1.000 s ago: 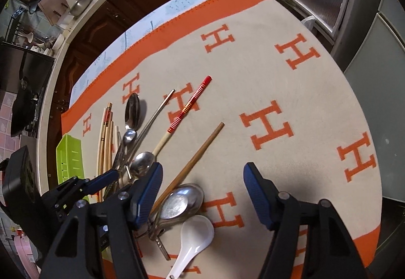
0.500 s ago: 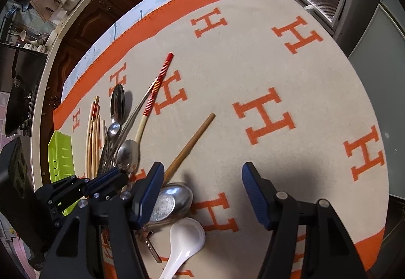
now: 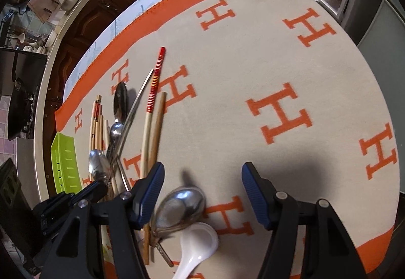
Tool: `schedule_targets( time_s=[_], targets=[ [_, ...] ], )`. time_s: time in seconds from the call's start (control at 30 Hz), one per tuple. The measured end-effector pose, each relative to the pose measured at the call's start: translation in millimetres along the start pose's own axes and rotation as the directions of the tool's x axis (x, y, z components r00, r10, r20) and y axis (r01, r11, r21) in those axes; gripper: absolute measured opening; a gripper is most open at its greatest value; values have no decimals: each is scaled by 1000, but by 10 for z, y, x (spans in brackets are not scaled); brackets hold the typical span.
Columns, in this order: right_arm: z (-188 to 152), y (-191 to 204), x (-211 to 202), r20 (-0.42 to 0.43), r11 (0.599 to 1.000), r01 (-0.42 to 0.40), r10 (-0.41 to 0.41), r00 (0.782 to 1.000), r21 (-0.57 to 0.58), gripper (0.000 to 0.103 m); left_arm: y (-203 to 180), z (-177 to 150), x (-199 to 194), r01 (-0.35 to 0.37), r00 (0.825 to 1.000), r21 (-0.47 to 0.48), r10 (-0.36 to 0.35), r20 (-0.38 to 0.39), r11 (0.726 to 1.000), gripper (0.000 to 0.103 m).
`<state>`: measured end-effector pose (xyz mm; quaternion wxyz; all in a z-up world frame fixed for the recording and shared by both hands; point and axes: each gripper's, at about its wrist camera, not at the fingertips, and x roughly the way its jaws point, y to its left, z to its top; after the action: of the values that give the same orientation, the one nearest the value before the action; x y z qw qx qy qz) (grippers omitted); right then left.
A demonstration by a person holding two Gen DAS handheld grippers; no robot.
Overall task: Organize utensils
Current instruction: 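Grasp a metal spoon with the left gripper while the right gripper grasps a wooden chopstick, then place the spoon in the green tray with the left gripper while the right gripper drops the chopstick there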
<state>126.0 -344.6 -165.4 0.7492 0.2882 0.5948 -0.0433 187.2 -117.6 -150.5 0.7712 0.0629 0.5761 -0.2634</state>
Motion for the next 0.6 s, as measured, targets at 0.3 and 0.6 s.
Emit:
schedule_targets(
  time_s=[0.3, 0.6],
  targets=[
    [59, 407, 172, -40, 998, 15, -17, 999, -61, 43, 382, -161, -712, -58, 993, -93, 67, 98, 994, 0],
    [-11, 713, 403, -51, 985, 119, -126, 991, -126, 16, 1101, -446, -1352, -221, 958, -207, 252, 136, 953, 0]
  ],
)
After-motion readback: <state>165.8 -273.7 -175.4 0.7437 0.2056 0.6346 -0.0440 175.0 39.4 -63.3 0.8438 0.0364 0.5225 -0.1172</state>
